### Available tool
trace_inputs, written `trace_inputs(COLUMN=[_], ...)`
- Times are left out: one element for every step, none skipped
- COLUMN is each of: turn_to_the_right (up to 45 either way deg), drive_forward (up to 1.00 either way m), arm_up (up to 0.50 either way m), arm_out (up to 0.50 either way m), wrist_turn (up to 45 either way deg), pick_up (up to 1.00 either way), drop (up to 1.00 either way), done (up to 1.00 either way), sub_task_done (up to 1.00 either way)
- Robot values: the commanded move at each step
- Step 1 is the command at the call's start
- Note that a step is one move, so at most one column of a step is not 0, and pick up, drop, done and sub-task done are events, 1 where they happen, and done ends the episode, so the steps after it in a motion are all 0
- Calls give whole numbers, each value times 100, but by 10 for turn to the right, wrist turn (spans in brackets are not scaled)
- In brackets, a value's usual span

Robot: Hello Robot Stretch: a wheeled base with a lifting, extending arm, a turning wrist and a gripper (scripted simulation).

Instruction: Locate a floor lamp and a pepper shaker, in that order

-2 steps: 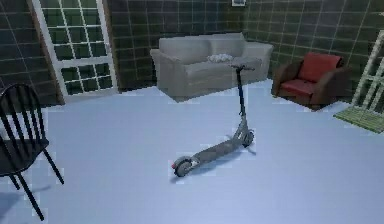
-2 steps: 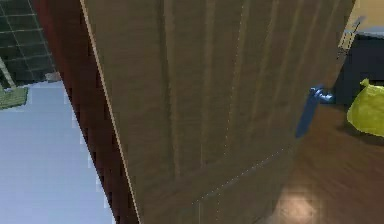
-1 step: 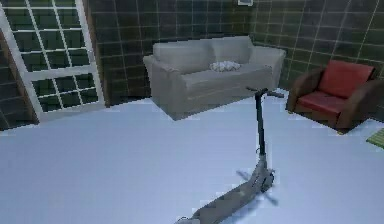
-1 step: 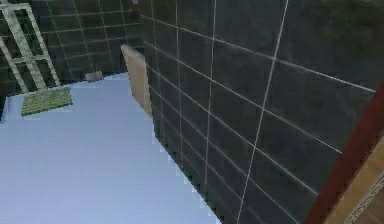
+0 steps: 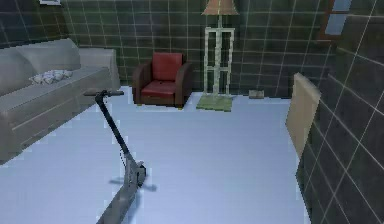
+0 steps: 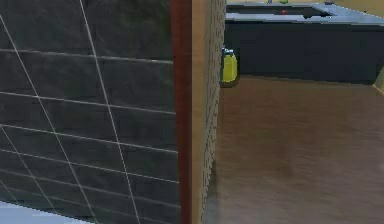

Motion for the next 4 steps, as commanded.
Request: trace_inputs(turn_to_the_right=[180,0,0,30], drive_forward=[0,100,100,0], arm_up=[0,0,0,0], arm_out=[0,0,0,0], wrist_turn=[0,0,0,0], pick_up=[0,0,0,0], drop=[0,0,0,0], done=[0,0,0,0], sub_task_done=[0,0,0,0])
